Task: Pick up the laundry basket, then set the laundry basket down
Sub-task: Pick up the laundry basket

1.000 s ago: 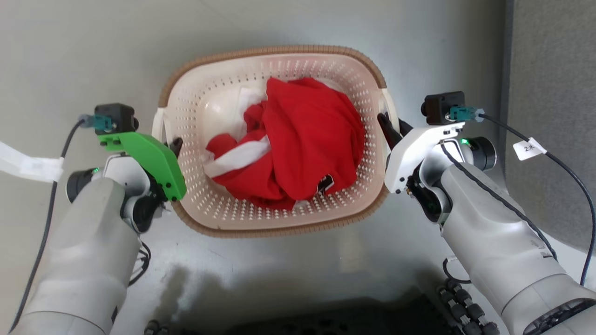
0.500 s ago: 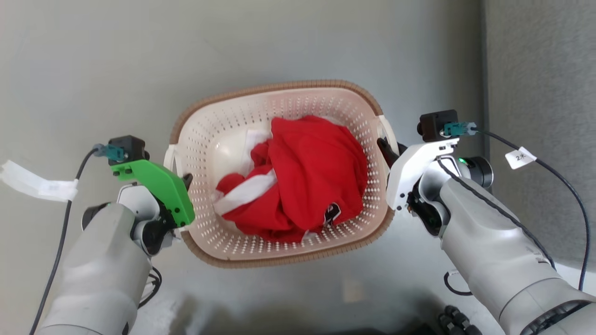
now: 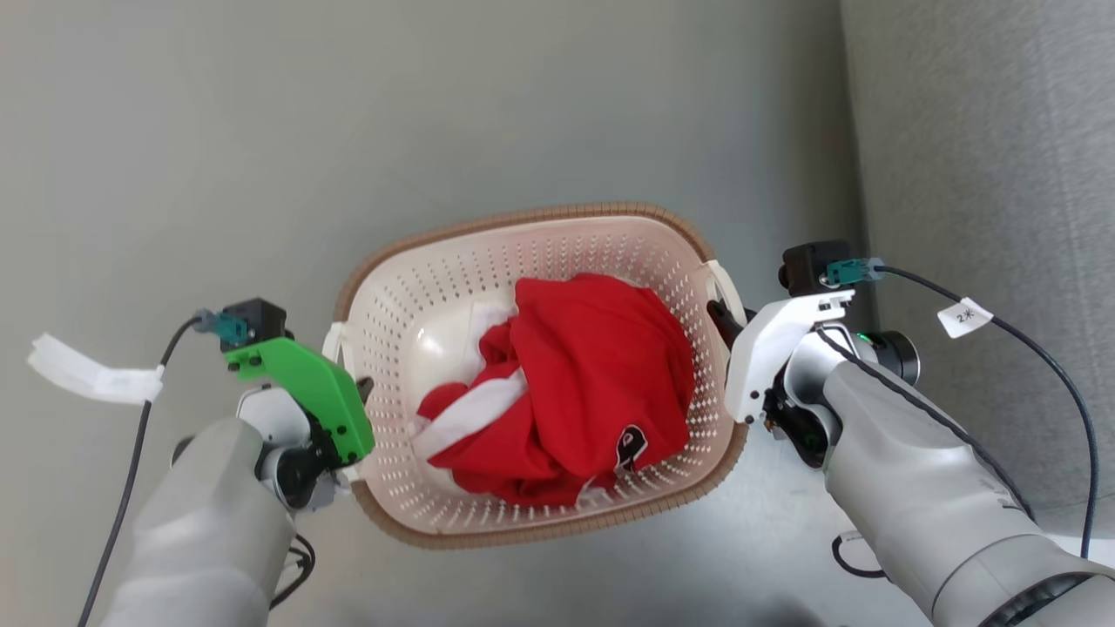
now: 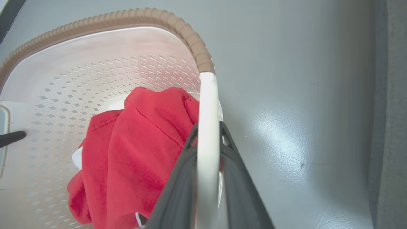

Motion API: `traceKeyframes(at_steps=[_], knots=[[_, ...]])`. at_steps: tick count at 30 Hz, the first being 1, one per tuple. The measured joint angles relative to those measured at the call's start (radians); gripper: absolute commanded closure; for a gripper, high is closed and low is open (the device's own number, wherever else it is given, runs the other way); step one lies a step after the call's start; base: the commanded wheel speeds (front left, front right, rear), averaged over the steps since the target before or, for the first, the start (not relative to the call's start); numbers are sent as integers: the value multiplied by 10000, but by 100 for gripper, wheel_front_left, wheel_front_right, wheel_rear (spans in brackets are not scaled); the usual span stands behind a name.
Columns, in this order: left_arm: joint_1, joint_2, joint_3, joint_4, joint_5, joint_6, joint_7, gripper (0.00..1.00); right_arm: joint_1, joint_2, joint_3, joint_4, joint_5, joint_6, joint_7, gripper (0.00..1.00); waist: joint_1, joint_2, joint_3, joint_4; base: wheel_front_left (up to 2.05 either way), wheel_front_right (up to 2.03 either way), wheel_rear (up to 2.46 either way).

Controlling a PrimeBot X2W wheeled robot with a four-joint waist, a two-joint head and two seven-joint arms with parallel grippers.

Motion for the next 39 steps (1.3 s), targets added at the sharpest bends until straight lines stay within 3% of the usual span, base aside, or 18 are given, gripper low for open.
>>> traceKeyframes(at_steps=[39], knots=[[973, -142, -236, 1087, -1041, -8, 1260, 100, 1300, 115, 662, 782, 1931, 431, 2123, 100, 0, 0, -3455, -288, 0, 0, 0]])
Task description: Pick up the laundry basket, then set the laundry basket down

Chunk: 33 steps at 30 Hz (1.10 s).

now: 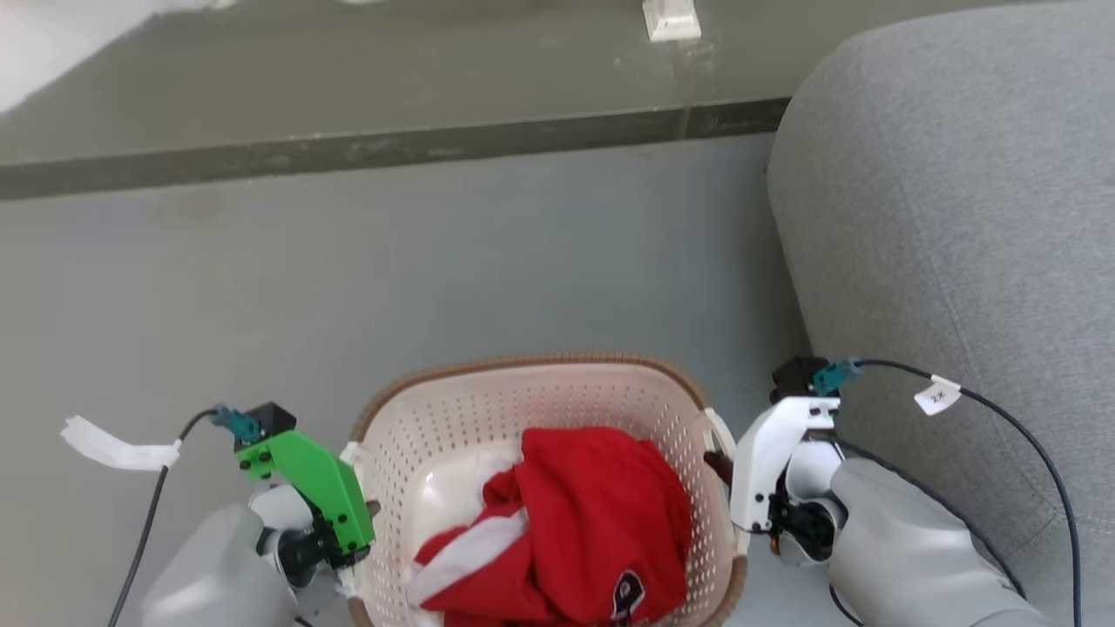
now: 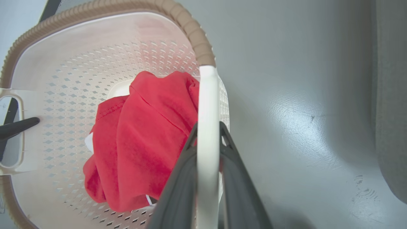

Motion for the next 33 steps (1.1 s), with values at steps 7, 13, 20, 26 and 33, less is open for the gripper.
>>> traceKeyframes(at_steps=[7, 13, 20, 26, 33], knots=[[419, -171, -13, 282, -150, 0, 267, 100, 338, -2, 52, 182, 228, 4, 458, 100, 0, 0, -505, -29, 0, 0, 0], [546, -198, -50, 332, -155, 0, 295, 100, 475, -4, 148, 247, 343, 2, 665, 100, 0, 0, -912, -8, 0, 0, 0], [689, -226, -73, 410, -161, 0, 309, 100, 539, -10, 272, 286, 516, -2, 832, 100, 0, 0, -1251, 42, 0, 0, 0], [724, -228, -73, 430, -178, 0, 307, 100, 539, -13, 326, 255, 560, -4, 865, 100, 0, 0, -1296, 33, 0, 0, 0], [724, -228, -77, 435, -236, 0, 305, 100, 538, -29, 391, 232, 646, -8, 867, 100, 0, 0, -1284, 10, 0, 0, 0]])
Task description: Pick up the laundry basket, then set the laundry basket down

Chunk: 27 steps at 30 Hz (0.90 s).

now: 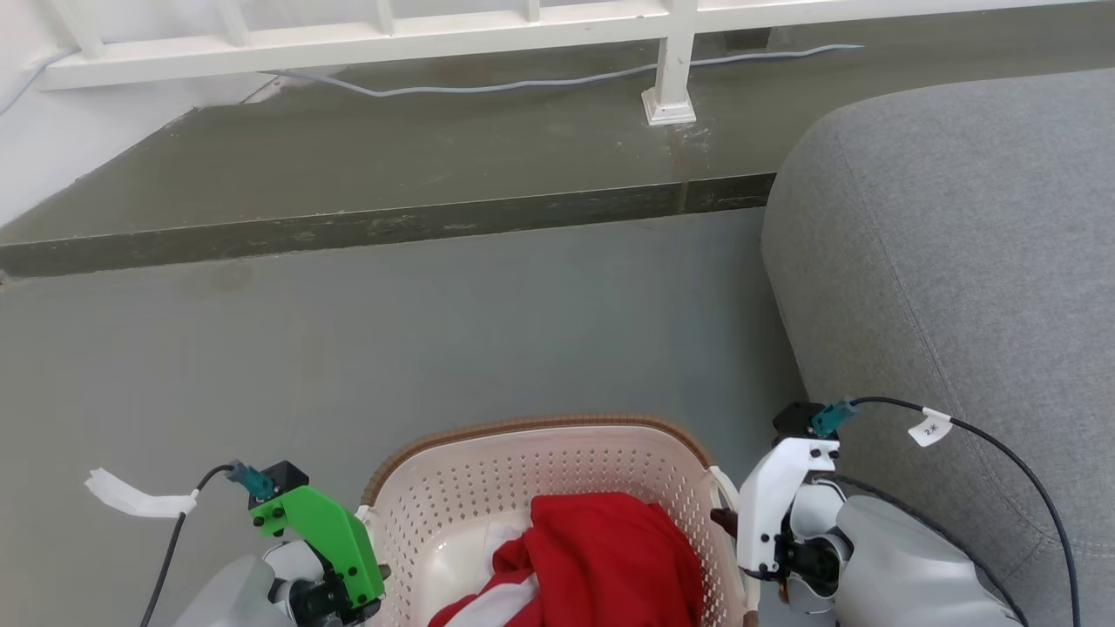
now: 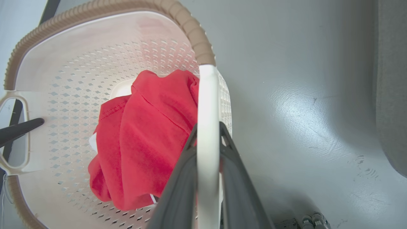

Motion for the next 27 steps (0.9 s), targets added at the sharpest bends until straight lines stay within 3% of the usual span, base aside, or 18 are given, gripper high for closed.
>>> traceKeyframes(at_steps=[17, 27], knots=[[0, 4, -63, 17, -12, 0, -73, 100, -1, -23, 186, -75, 226, -13, -4, 100, 0, 0, 83, 0, 0, 0, 0], [-57, 40, -111, -136, -12, 0, -244, 100, -81, -29, 209, -224, 280, -267, -259, 100, 0, 0, 487, -5, 0, 0, 0]])
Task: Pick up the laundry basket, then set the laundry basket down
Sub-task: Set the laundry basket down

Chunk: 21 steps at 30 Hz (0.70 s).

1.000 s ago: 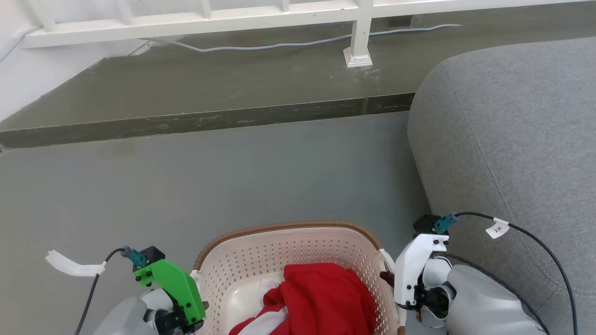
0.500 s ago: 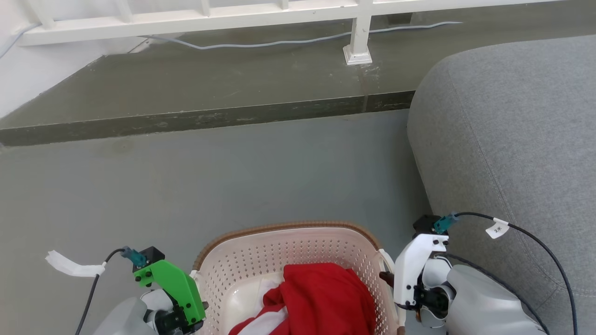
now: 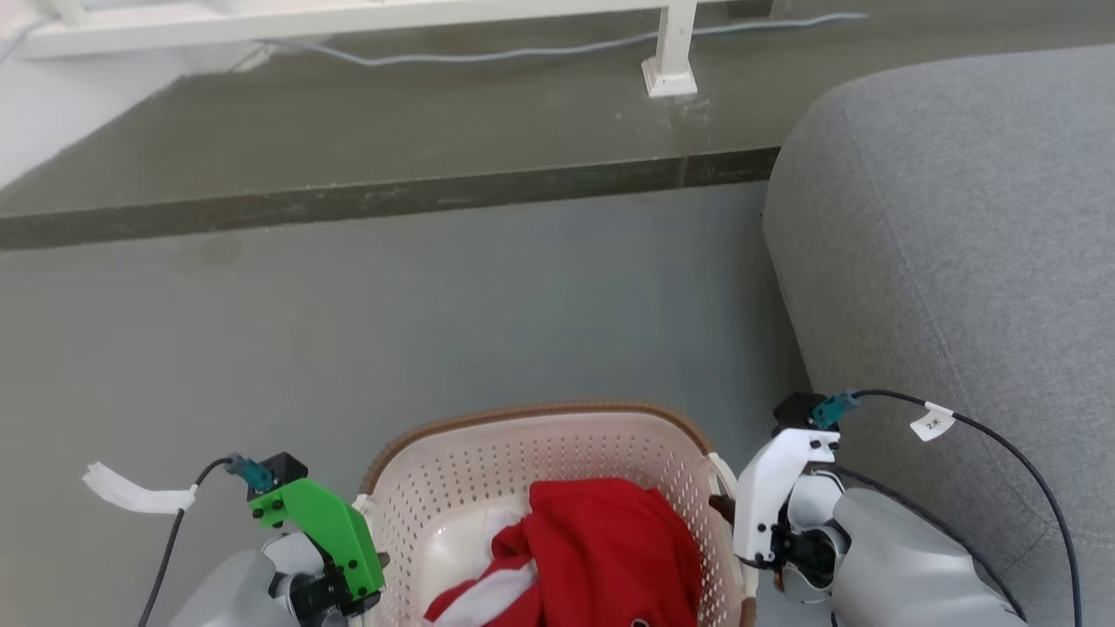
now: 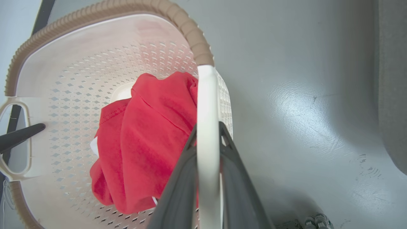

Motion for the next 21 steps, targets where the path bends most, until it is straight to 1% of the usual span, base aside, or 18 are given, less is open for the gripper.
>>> traceKeyframes(at_steps=[8, 9, 14, 16, 19, 21], knots=[[-514, 138, -94, -84, 33, 0, -347, 100, -403, -6, 48, -226, -2, -115, -414, 100, 0, 0, 622, 4, 0, 0, 0], [-590, 163, -102, -105, 75, 0, -416, 100, -452, -6, 58, -265, -2, -165, -474, 100, 0, 0, 729, 5, 0, 0, 0], [-940, 278, -274, -190, 341, -33, -765, 100, -679, -4, 119, -407, -12, -198, -773, 100, 0, 0, 1334, 15, 0, 0, 0], [-998, 301, -282, -226, 366, -46, -953, 100, -790, 2, 190, -420, -31, -332, -880, 100, 0, 0, 1595, 17, 0, 0, 0], [-1052, 309, -288, -259, 407, -46, -1175, 100, -907, 2, 242, -456, -38, -364, -1057, 100, 0, 0, 1995, 14, 0, 0, 0], [-1151, 309, -293, -291, 447, -46, -1310, 100, -1003, 4, 282, -458, -123, -500, -1189, 100, 0, 0, 2266, 12, 0, 0, 0]])
